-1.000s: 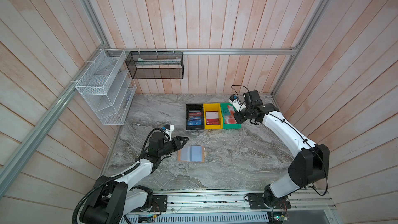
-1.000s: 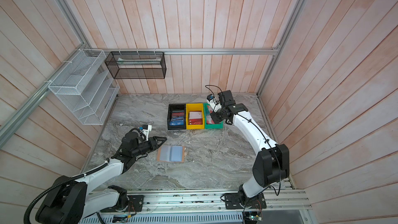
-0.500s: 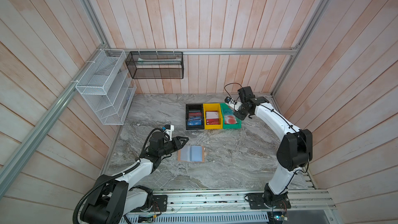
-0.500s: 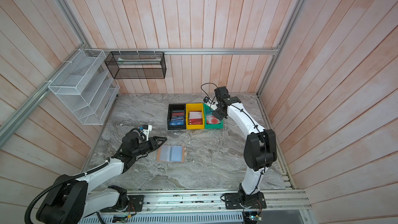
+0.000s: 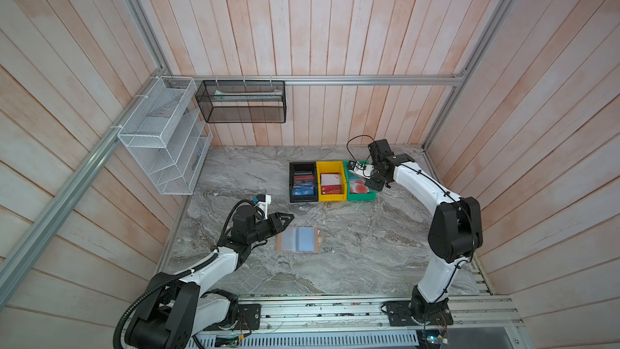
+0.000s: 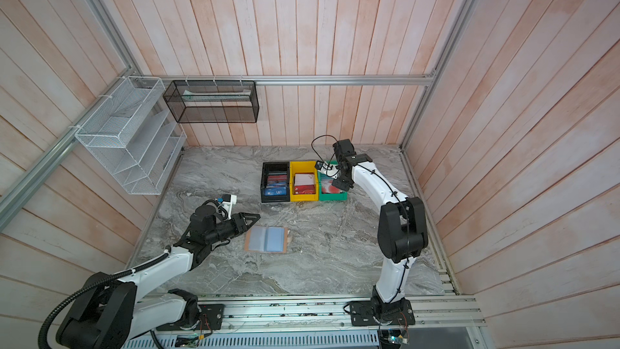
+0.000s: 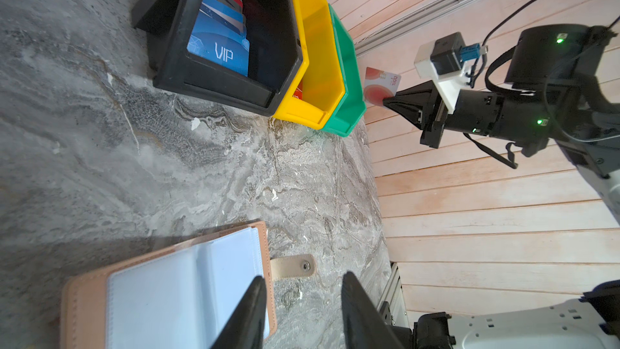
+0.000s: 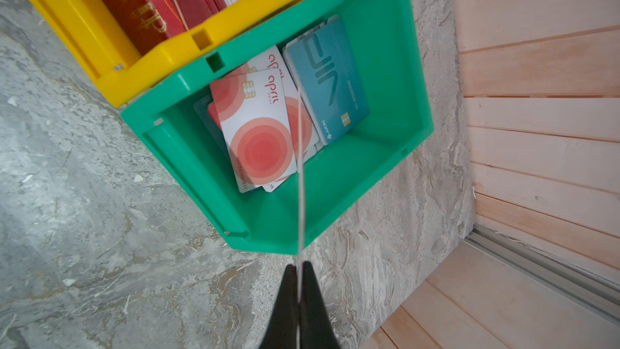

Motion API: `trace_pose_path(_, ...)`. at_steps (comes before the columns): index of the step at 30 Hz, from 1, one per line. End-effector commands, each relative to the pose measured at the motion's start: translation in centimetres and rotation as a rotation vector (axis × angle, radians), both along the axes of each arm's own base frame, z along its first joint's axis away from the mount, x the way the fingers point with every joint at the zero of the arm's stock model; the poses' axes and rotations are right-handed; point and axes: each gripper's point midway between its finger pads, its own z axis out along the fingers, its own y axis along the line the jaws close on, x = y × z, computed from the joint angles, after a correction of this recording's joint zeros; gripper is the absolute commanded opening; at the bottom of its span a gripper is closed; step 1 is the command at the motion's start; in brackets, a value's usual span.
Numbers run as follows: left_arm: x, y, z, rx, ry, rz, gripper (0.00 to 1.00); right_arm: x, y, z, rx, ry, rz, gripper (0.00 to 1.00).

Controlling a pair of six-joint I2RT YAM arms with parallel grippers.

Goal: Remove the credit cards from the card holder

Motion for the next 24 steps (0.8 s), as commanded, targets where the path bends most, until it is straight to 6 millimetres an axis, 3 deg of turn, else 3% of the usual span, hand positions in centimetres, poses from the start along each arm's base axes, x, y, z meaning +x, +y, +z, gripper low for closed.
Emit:
trace_pose_path(1,0.2,0.1,1.1,-0.003,-0.037,0.005,0.4,-0.5,0.8,-1.7,-0.026,0.044,0.039,0.0)
trace_pose_path(11,0.0,0.3,0.8,-0.005,-0.033,0.003,0.4,-0.8,1.4,-3.6,-0.104,0.065,0.064,0.0)
trace_pose_path(18,-0.3,0.7,0.7,-0.003,-0.032,0.007,0.4,-1.7,0.6,-5.2,-0.174,0.088,0.066,0.0)
trace_pose_path(24,-0.4,1.2,0.6,-0.007,-0.029,0.017,0.4,-2.2,0.1,-5.2,-0.188,0.083,0.063,0.0)
